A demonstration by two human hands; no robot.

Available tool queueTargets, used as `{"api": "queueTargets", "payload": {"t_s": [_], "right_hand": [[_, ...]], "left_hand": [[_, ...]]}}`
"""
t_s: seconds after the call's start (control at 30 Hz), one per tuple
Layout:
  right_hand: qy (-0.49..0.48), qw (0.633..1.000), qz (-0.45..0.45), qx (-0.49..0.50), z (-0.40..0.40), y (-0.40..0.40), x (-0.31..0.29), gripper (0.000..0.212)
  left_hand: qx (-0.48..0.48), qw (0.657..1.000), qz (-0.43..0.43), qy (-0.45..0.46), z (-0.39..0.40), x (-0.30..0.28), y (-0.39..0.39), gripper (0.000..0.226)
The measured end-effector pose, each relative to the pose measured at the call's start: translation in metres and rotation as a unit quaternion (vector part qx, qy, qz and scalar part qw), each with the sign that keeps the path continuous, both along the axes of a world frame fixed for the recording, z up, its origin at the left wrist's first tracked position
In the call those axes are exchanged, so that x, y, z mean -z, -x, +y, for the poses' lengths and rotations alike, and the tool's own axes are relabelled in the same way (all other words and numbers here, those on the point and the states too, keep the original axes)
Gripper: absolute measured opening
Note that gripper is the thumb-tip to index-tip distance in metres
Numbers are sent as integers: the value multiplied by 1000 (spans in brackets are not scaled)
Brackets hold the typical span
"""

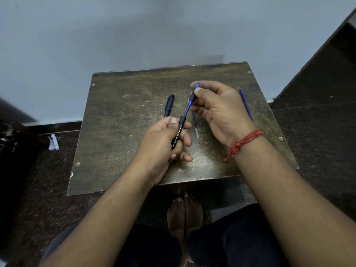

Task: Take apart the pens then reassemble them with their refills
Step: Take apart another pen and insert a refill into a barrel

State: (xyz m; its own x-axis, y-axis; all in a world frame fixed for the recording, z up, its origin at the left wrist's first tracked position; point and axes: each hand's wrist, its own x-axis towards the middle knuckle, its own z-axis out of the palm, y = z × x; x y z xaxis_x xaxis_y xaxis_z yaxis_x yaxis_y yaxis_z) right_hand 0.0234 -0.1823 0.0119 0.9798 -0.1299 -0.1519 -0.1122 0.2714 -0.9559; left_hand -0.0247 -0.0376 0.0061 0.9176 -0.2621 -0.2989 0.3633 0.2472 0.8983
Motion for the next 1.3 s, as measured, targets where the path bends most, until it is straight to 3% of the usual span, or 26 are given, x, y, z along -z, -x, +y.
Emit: {"api": "queueTargets", "payload": {"t_s": [0.2,0.53,0.73,0.87,1.1,1.3], "right_hand": [[26,996,9,-87,7,4,0,13],[19,990,5,-137,5,4,0,14],[69,988,14,-137,5,3,4,8],[121,984,-2,-127,6,4,7,18],[44,991,-43,-121,-4,2,5,12],[56,992,-25,-108,5,2,4,9]], "left_hand": [[-23,1000,-1,7,1,-1,-2,29],[-38,999,-8,6,2,-1,-2,28],[-26,1000,-14,9,2,-1,-2,27],[-24,1000,-12,13,1,-1,-2,27],[-28,999,-8,20,0,-3,-1,26],[-22,999,-9,23,1,-2,0,27]]}}
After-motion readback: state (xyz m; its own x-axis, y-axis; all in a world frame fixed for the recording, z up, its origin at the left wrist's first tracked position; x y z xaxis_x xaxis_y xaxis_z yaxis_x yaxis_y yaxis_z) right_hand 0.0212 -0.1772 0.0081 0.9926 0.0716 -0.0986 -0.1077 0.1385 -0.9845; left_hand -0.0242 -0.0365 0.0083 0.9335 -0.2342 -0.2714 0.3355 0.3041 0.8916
